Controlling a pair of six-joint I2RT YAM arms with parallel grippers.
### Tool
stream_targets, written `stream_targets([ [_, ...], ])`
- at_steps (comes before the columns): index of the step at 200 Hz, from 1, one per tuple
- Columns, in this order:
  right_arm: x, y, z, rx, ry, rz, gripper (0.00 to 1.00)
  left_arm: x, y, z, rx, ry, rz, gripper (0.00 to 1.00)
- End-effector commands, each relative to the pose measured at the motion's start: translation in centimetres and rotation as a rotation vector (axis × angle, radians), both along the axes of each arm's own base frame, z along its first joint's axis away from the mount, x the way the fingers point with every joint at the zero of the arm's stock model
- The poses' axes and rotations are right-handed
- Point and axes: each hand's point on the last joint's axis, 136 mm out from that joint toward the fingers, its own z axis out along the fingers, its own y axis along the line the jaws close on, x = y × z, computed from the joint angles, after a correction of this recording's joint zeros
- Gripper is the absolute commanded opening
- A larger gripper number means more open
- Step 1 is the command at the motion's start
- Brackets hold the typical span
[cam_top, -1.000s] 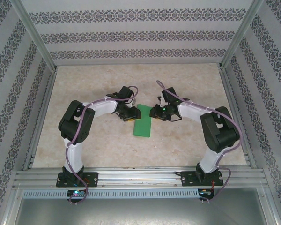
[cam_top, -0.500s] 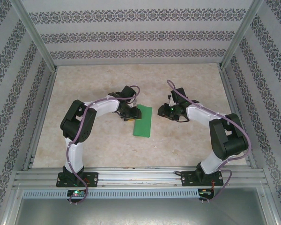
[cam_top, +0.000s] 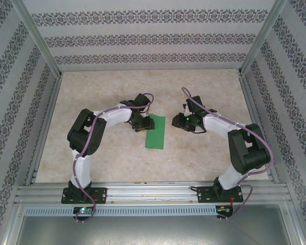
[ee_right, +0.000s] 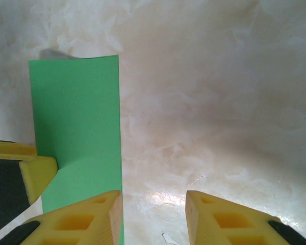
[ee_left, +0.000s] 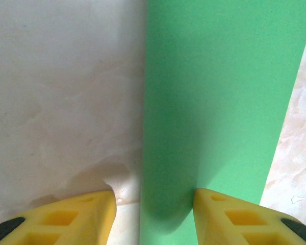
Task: Fold a paper plane with a square sheet of paper (fold left side to right side)
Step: First fold in half a square sheet of paper at the center of the table, then hold the square sheet of paper at the center of the table.
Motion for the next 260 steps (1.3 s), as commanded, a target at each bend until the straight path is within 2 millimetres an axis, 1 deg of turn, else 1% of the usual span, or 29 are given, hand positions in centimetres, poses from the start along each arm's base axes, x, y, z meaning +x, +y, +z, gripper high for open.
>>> stream_targets([
  [1, 0.0, -0.5, 0.4, -0.001, -0.011, -0.016, 0.38, -5.2, 0.7, -6.3, 0.119, 0.2, -0.041, 0.47],
  [65, 0.0, -0.4, 0.5, 0.003, -0.009, -0.013, 0.38, -5.2, 0.4, -6.5, 0.116, 0.206, -0.051, 0.47],
  [135, 0.0, -0.1, 0.4, 0.017, -0.001, -0.004, 0.38, -5.4, 0.6, -6.7, 0.127, 0.214, -0.048, 0.47],
  [154, 0.0, 0.2, 0.5, 0.028, -0.001, 0.003, 0.38, -5.4, 0.6, -6.7, 0.128, 0.218, -0.046, 0.47],
  [168, 0.0, 0.9, 0.5, 0.054, 0.0, 0.022, 0.36, -5.4, 0.6, -6.6, 0.13, 0.216, -0.047, 0.47],
  [187, 0.0, 2.6, 0.6, 0.13, 0.015, 0.061, 0.28, -5.4, 0.6, -6.7, 0.13, 0.219, -0.046, 0.47],
  [206, 0.0, 4.7, 0.7, 0.208, 0.028, 0.099, 0.17, -5.4, 0.7, -6.6, 0.131, 0.219, -0.045, 0.47],
  [226, 0.0, 6.5, 0.3, 0.231, 0.044, 0.13, 0.04, -5.5, 0.7, -6.7, 0.133, 0.221, -0.044, 0.47],
  [235, -0.1, 7.0, 0.0, 0.231, 0.055, 0.137, 0.0, -5.5, 0.7, -6.7, 0.133, 0.221, -0.045, 0.47],
  [260, -0.2, 7.9, -1.1, 0.221, 0.081, 0.147, 0.0, -5.5, 0.7, -6.7, 0.133, 0.224, -0.045, 0.47],
])
